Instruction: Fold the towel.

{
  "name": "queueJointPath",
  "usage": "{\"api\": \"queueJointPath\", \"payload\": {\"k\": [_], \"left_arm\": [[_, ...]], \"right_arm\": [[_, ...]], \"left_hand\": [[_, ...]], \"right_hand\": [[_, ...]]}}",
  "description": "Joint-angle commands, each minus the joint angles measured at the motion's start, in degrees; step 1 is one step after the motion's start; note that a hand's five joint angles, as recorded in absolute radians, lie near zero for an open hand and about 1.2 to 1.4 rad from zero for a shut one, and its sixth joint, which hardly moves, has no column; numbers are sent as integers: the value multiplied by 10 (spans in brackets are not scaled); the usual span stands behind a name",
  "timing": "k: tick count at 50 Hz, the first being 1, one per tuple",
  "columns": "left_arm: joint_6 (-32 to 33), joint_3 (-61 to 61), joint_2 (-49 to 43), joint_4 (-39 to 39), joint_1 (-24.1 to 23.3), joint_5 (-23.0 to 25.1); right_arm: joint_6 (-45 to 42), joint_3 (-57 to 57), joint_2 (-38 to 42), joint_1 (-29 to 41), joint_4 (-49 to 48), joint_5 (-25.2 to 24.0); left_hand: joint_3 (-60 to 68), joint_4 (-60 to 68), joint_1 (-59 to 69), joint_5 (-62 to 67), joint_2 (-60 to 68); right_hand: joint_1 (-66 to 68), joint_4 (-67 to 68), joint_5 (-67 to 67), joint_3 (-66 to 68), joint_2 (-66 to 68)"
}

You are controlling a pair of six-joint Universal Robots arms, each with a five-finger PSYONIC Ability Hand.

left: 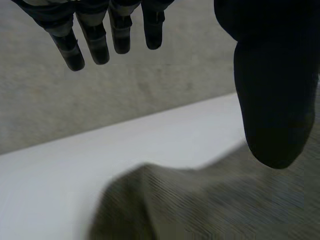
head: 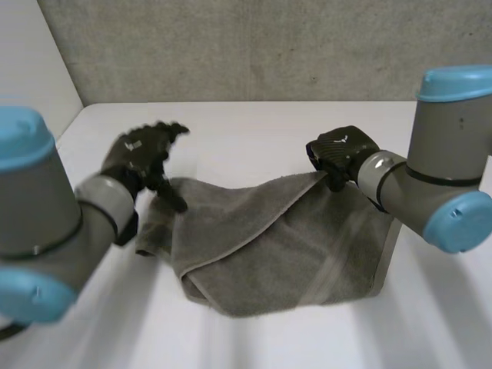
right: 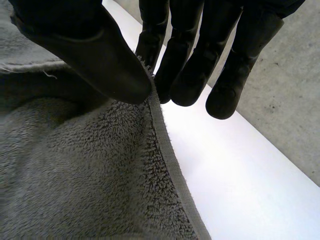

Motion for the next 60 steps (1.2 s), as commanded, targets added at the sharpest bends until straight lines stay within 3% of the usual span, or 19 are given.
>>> {"api": "queueJointPath", "payload": {"k": [1,4,8,19,21,23,24,26,31,34,36,42,45,51,53,60], "left_arm": [[-1,-55,1,6,-51,-38],[1,-63,-26,7,-89,-80],[2,-61,-61,10,-103,-94],[35,-14,-169,29,-98,-111],[48,-3,-176,39,-95,-121],[62,18,-177,78,-77,-141],[62,18,-177,78,-77,-141],[74,42,-173,132,-60,-141],[108,99,-173,180,-48,-135],[146,200,-188,203,-43,-103],[167,309,-209,209,-38,-67],[168,513,-206,222,-24,-80],[163,533,-199,232,-17,-89],[148,496,-173,242,-9,-95],[145,461,-167,239,-5,-95],[148,217,-142,236,33,-67]], "right_arm": [[-4,71,-45,0,-31,-2],[-6,111,-66,-10,-52,-5],[-7,140,-77,-16,-60,-6],[-20,164,-81,-34,-73,-9],[-21,159,-79,-34,-73,-8],[-23,155,-77,-37,-74,-8],[-27,146,-74,-39,-79,-8],[-34,136,-72,-39,-83,-7],[-56,70,-52,-33,-108,-5],[-64,8,-33,-31,-143,-1],[-69,-73,-20,-31,-233,2],[-60,-177,-56,-32,-447,9],[-50,-185,-79,-31,-481,27],[-36,-178,-85,-33,-406,31],[-41,-160,-81,-32,-313,17],[-49,-79,-64,-32,-154,-15]], "left_hand": [[32,33,32,30,32],[35,36,36,34,35],[67,68,68,65,67],[111,112,111,109,111],[172,172,172,170,171],[387,388,388,386,387],[389,389,389,387,388],[546,547,546,544,546],[679,680,680,678,679],[679,680,680,678,679],[679,680,680,678,679],[679,680,680,678,679],[679,680,680,678,679],[679,680,680,678,679],[679,680,680,678,679],[679,680,680,678,679]], "right_hand": [[36,33,34,35,39],[36,33,34,35,39],[36,33,34,35,39],[36,33,34,35,39],[36,33,34,35,39],[36,33,34,35,39],[36,33,34,35,39],[36,33,34,35,39],[36,33,34,35,39],[36,33,34,35,39],[36,33,34,35,39],[36,33,34,35,39],[36,33,34,35,39],[36,33,34,35,39],[36,33,34,35,39],[36,33,34,35,39]]}}
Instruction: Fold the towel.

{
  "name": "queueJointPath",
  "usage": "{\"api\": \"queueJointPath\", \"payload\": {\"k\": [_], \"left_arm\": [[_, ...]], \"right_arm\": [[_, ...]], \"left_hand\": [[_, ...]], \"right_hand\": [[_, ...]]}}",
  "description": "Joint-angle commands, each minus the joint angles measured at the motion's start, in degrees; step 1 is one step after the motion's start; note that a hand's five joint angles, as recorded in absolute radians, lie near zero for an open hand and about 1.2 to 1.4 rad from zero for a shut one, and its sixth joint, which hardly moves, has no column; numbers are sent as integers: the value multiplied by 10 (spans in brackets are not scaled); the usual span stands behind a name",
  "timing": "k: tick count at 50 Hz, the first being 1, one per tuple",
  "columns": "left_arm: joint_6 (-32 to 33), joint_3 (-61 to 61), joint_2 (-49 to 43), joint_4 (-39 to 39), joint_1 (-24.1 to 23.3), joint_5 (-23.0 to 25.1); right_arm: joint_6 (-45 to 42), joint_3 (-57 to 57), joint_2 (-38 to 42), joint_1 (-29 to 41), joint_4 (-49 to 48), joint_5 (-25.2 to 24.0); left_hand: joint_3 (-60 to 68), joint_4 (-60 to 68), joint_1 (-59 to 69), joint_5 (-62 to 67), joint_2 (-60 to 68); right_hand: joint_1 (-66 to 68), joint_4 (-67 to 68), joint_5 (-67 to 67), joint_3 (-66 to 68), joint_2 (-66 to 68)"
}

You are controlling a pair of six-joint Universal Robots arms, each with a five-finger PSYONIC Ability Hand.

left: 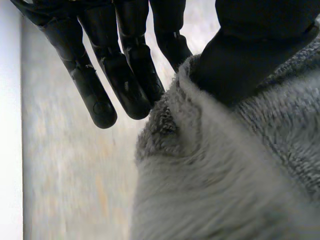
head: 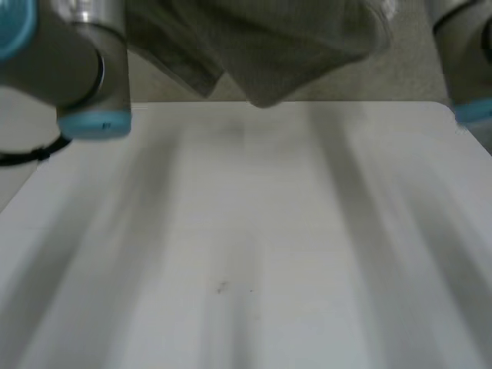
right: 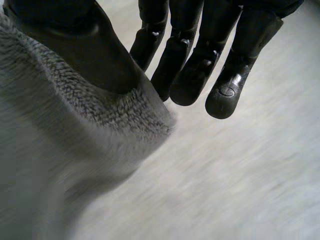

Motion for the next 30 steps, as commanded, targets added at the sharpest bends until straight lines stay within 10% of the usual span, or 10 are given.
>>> {"api": "queueJointPath", "payload": {"k": [1,22,30], "left_arm": [[1,-203,17,-3,26,25],[6,-542,27,2,30,97],[5,-556,59,5,32,97]], "right_arm": [[-16,111,22,1,187,-35],[-94,352,97,4,206,-40],[-88,390,39,-5,123,-52]], "left_hand": [[103,102,127,122,103],[103,102,127,122,103],[103,102,127,122,103]], "right_hand": [[36,33,34,33,30],[36,33,34,33,30],[-379,-382,-381,-382,-384]]}}
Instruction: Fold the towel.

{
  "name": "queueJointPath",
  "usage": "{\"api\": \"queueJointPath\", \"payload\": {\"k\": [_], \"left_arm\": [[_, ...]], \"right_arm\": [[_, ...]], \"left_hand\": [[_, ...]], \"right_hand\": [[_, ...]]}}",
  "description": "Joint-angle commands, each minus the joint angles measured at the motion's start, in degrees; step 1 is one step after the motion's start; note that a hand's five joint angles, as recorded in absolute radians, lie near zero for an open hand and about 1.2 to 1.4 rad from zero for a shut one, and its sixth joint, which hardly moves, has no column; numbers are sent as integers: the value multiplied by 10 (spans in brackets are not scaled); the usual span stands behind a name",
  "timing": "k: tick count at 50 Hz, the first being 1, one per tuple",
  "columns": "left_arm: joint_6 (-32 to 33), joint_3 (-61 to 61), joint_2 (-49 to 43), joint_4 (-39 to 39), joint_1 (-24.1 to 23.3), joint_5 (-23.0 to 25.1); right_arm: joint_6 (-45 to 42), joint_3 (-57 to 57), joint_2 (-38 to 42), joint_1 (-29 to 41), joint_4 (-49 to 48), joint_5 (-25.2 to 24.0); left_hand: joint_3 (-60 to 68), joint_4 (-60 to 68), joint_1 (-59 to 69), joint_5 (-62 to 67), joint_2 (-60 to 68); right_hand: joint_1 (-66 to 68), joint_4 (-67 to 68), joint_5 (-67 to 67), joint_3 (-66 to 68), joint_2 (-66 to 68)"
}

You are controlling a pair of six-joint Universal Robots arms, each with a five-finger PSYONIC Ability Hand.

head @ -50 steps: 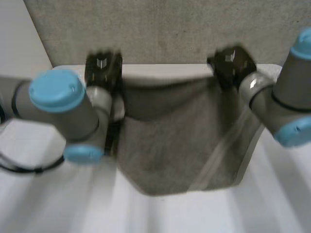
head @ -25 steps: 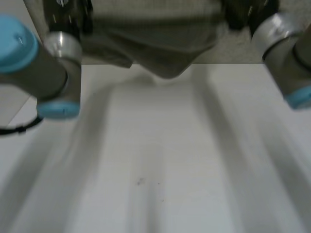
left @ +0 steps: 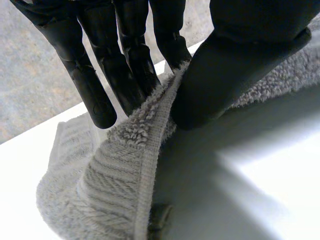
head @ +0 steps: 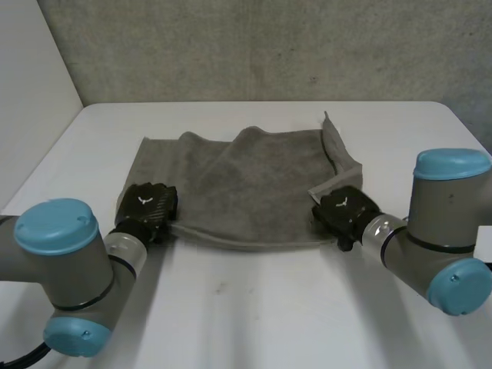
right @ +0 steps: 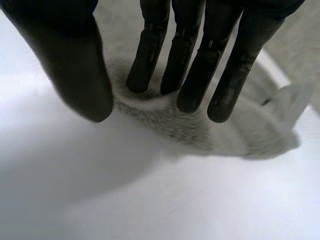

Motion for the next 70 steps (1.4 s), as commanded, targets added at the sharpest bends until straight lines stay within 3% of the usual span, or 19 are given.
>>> {"api": "queueJointPath", "payload": {"k": [1,7,13,15,20,24,26,29,34,41,61,64,66,70], "left_arm": [[0,-7,28,3,1,-1],[-2,-8,30,2,7,-1],[-2,-12,31,2,11,-1],[-2,-12,31,2,12,-1],[-2,-14,30,1,12,-1],[-2,-15,30,2,12,-1],[-1,-15,30,2,12,-1],[-1,-16,31,2,12,-1],[-1,-19,36,1,14,-1],[-1,-23,40,1,24,-1],[-1,-24,38,1,24,0],[0,-25,37,1,24,0],[-1,-25,36,1,24,0],[0,-24,35,1,24,0]], "right_arm": [[3,36,-54,-6,-88,-8],[-16,36,-56,-22,-116,-13],[-76,34,-60,-40,-115,-37],[-135,32,-68,-48,-115,-67],[-179,5,-57,-50,-109,-121],[-198,-42,-21,-47,-79,-168],[-218,-106,22,-43,-13,-204],[-255,-178,74,-41,57,-213],[-310,-263,146,-38,121,-205],[-341,-371,244,-36,146,-151],[-334,-394,254,-37,144,-121],[-332,-394,250,-38,144,-98],[-326,-392,244,-40,141,-95],[-313,-387,237,-42,132,-95]], "left_hand": [[103,102,121,119,102],[103,102,121,119,102],[103,102,121,119,102],[103,102,121,119,102],[103,102,121,119,102],[103,102,121,119,102],[103,102,121,119,102],[103,102,121,119,102],[103,102,121,119,102],[103,102,121,119,102],[103,102,121,119,102],[103,102,121,119,102],[103,102,121,119,102],[103,102,121,119,102]], "right_hand": [[-164,-167,-162,-165,-161],[-294,-296,-292,-295,-291],[-312,-315,-310,-313,-310],[-311,-314,-309,-312,-308],[-299,-302,-297,-300,-296],[-292,-295,-290,-293,-290],[-276,-278,-274,-277,-273],[-265,-268,-263,-266,-263],[-262,-265,-260,-263,-259],[-222,-224,-220,-223,-219],[-68,-71,-67,-70,-66],[44,41,46,43,47],[200,197,202,199,203],[280,278,282,279,283]]}}
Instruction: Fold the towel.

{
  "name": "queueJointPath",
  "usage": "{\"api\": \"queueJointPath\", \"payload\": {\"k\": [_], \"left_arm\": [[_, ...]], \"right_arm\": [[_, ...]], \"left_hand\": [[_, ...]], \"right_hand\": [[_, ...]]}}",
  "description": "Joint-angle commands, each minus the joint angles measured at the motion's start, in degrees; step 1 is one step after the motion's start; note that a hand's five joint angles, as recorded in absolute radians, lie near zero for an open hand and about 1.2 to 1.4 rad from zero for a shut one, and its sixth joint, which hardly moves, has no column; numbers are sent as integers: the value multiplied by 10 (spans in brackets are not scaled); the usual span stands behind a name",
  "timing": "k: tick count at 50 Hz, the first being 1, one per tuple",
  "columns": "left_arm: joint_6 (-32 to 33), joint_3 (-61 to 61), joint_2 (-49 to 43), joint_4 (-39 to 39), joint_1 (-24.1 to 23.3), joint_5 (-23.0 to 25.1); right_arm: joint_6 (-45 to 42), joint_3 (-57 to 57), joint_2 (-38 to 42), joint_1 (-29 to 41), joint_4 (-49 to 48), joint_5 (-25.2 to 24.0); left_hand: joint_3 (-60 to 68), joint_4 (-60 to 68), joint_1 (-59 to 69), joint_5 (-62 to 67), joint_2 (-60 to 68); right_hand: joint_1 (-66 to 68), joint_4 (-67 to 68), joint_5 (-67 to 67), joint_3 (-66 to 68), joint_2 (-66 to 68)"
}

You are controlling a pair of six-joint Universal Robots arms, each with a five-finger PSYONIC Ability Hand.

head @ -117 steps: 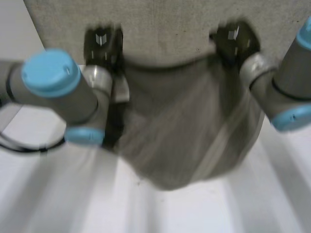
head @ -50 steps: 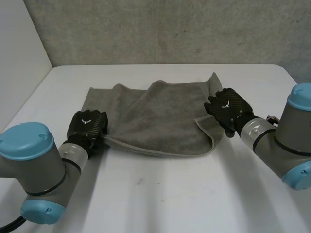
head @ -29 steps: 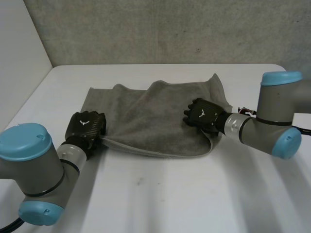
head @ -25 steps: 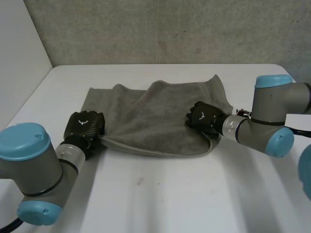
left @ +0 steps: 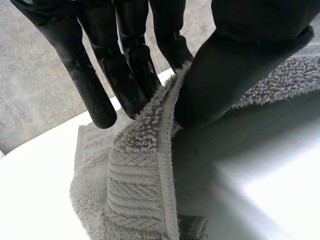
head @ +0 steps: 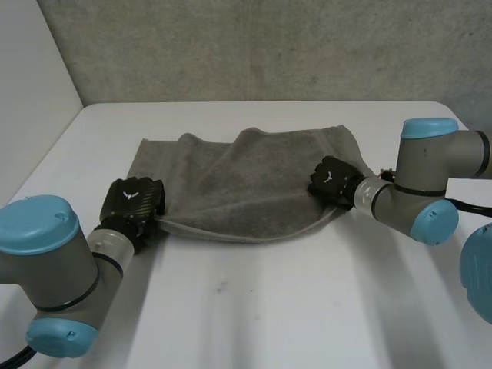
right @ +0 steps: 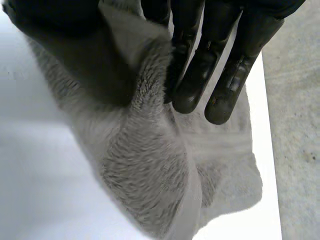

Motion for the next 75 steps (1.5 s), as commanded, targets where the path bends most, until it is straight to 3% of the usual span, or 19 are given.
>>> {"api": "queueJointPath", "payload": {"k": [1,5,6,7,8,9,13,29,31,32,33,35,38,40,44,50,63,73,75], "left_arm": [[0,1,-3,0,0,0],[0,1,-4,0,0,-1],[0,1,-4,0,0,0],[0,1,-4,0,0,0],[0,1,-5,0,0,0],[0,1,-5,0,0,0],[0,0,-5,0,0,0],[0,-1,-6,0,0,0],[1,-1,-7,0,0,0],[0,-1,-7,0,0,0],[0,-1,-7,0,0,0],[0,-1,-7,0,0,0],[0,0,-8,1,0,0],[0,1,-11,3,0,1],[1,8,-26,3,0,2],[2,27,-60,12,21,2],[2,37,-70,32,62,3],[2,28,-61,28,63,0],[2,27,-52,26,63,-2]], "right_arm": [[23,9,-15,-4,-15,10],[29,10,-23,-6,-17,12],[33,10,-26,-8,-17,15],[33,10,-26,-8,-17,15],[37,10,-30,-10,-17,15],[42,11,-33,-12,-18,15],[55,14,-43,-21,-17,12],[61,42,-57,-39,-17,6],[61,52,-59,-39,-17,1],[61,52,-59,-39,-17,1],[62,57,-60,-39,-17,-4],[63,61,-63,-39,-17,-9],[80,75,-80,-43,-14,-6],[103,94,-97,-48,-13,-6],[189,177,-187,-73,-24,-11],[282,292,-291,-132,-44,-11],[421,453,-415,-249,-139,-16],[470,507,-438,-278,-196,-49],[469,511,-438,-278,-196,-50]], "left_hand": [[103,102,121,119,102],[103,102,121,119,102],[103,102,121,119,102],[103,102,121,119,102],[103,102,121,119,102],[103,102,121,119,102],[103,102,121,119,102],[103,102,121,119,102],[103,102,121,119,102],[103,102,121,119,102],[103,102,121,119,102],[103,102,121,119,102],[103,102,121,119,102],[-51,-51,-32,-35,-51],[-152,-153,-134,-136,-153],[-156,-157,-137,-140,-156],[-179,-180,-161,-164,-180],[-196,-197,-178,-180,-197],[-136,-137,-118,-120,-137]], "right_hand": [[137,123,123,127,122],[131,117,117,120,116],[1,-13,-13,-10,-14],[0,-14,-14,-11,-16],[-213,-227,-227,-224,-229],[-269,-283,-283,-279,-284],[-271,-285,-285,-282,-286],[-162,-176,-176,-172,-177],[-39,-53,-54,-50,-55],[-39,-53,-53,-50,-54],[121,107,107,110,106],[137,123,123,126,122],[137,123,123,127,122],[137,123,123,127,122],[137,123,123,127,122],[137,123,123,127,122],[137,123,123,127,122],[137,123,123,127,122],[137,123,123,127,122]]}}
